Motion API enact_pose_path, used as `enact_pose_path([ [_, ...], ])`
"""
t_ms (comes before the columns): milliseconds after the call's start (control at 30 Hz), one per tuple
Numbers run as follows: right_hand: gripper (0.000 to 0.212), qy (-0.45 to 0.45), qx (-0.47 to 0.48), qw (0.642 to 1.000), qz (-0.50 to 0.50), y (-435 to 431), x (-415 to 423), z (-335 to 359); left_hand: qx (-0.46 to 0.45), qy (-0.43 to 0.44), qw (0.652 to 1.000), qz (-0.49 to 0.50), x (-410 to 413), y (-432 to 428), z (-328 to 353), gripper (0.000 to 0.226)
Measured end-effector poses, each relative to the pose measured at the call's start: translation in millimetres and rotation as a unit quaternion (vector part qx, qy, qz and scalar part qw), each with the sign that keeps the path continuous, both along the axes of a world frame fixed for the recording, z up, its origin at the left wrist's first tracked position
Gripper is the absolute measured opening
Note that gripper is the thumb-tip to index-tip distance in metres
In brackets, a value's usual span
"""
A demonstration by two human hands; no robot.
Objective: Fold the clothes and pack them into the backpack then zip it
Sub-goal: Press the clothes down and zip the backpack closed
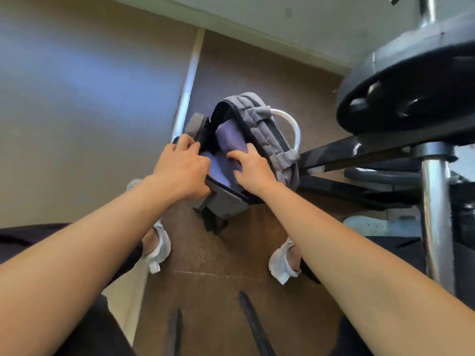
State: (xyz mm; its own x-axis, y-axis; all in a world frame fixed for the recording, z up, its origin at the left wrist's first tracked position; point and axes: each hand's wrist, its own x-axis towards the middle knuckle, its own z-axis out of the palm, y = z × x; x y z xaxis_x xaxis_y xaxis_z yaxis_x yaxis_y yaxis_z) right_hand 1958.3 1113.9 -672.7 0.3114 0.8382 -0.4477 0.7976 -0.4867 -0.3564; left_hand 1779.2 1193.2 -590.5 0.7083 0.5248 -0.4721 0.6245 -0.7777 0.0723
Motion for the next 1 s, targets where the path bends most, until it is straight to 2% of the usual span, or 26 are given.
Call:
enact_pose_path([
  [100, 0.058, 0.016, -0.11, 0.994, 0.017, 4, 5, -48, 0.003, 0.01, 1.0, 0.017, -1, -1, -4, 0.04],
  [167, 0.067, 0.045, -0.209, 0.976, 0.036, 2, 9, -76, -0.01, 0.022, 0.999, 0.021, 0, -3, -4, 0.042],
  [233, 0.071, 0.075, -0.252, 0.964, 0.026, 3, 14, -93, -0.037, 0.029, 0.998, 0.035, 0, -5, -4, 0.044],
  [367, 0.075, 0.096, -0.223, 0.97, 0.007, 7, 20, -95, -0.082, 0.037, 0.995, 0.052, 0, -5, -3, 0.043],
  [500, 0.064, 0.086, -0.094, 0.991, -0.04, 10, 8, -82, -0.107, 0.051, 0.993, 0.028, -3, -4, -7, 0.029],
  [567, 0.073, 0.089, -0.053, 0.994, -0.034, 16, -5, -74, -0.106, 0.055, 0.993, 0.014, -5, -4, -11, 0.015],
  [600, 0.079, 0.077, -0.051, 0.996, -0.013, 20, -12, -73, -0.109, 0.056, 0.992, 0.014, -6, -4, -11, 0.015],
  [667, 0.085, 0.041, -0.07, 0.996, 0.044, 29, -24, -79, -0.116, 0.071, 0.99, 0.02, -7, -5, -9, 0.033],
  [800, 0.092, -0.022, -0.144, 0.983, 0.111, 43, -37, -101, -0.082, 0.092, 0.992, 0.019, -11, -5, -9, 0.027],
  [933, 0.1, -0.018, -0.179, 0.976, 0.12, 59, -25, -104, -0.12, 0.094, 0.988, 0.035, -12, 1, -6, 0.023],
  [1000, 0.106, 0.005, -0.193, 0.975, 0.109, 66, -16, -102, -0.15, 0.092, 0.983, 0.046, -12, 4, -7, 0.033],
])
